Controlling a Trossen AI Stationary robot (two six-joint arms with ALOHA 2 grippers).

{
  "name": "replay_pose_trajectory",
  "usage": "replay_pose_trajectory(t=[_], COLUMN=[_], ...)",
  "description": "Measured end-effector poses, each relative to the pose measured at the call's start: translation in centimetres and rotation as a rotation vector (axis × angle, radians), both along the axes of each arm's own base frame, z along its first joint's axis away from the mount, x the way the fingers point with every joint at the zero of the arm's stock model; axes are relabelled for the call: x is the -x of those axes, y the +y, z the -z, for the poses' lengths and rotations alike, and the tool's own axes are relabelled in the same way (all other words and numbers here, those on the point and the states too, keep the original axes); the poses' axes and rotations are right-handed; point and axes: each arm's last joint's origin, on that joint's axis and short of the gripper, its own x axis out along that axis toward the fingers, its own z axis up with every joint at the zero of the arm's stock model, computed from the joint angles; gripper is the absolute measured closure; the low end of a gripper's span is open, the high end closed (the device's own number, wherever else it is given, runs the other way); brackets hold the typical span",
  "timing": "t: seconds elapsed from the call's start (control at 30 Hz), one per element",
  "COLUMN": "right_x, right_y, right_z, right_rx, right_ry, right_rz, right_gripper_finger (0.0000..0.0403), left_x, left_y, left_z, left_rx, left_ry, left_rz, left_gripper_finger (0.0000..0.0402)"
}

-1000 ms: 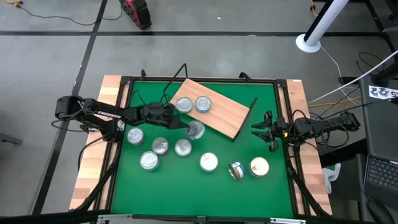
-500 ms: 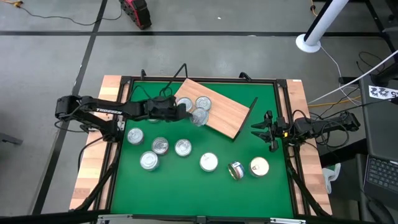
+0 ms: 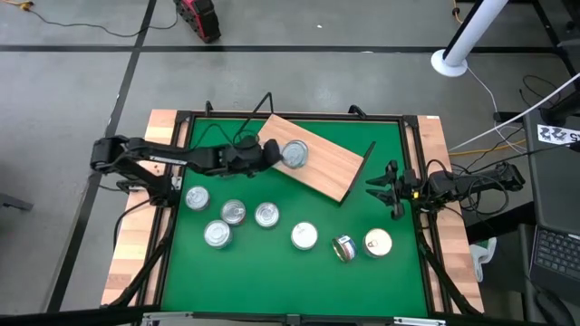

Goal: Stack canned seafood by type on shelf
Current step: Stack the yellow-blue tuna can on top of the yellow-blue tuna can on the shelf

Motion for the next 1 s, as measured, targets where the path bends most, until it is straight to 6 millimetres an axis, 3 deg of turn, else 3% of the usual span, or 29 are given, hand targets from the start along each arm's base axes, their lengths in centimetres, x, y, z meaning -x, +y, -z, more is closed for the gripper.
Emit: replay_pose_trajectory(t=[0.23, 0.37, 1.0], right_x=[0.0, 0.0, 0.0], right_y=[-0.2, -0.2, -0.2], right_z=[0.0, 0.0, 0.0], right_rx=[-0.005, -0.005, -0.005], right_ry=[0.001, 0.001, 0.003], right_rz=[0.055, 0.055, 0.065], right_gripper_finger=[0.0267, 0.0267, 0.0267], left_x=[-3.0, -3.7, -2.9], left_y=[0.5, 0.9, 3.5], left_z=[0.7, 1.1, 1.7], left_rx=[0.029, 0.059, 0.063], left_ry=[0.009, 0.048, 0.130], left_rz=[-0.058, -0.117, -0.272], left_gripper_finger=[0.0401, 0.0401, 0.0401])
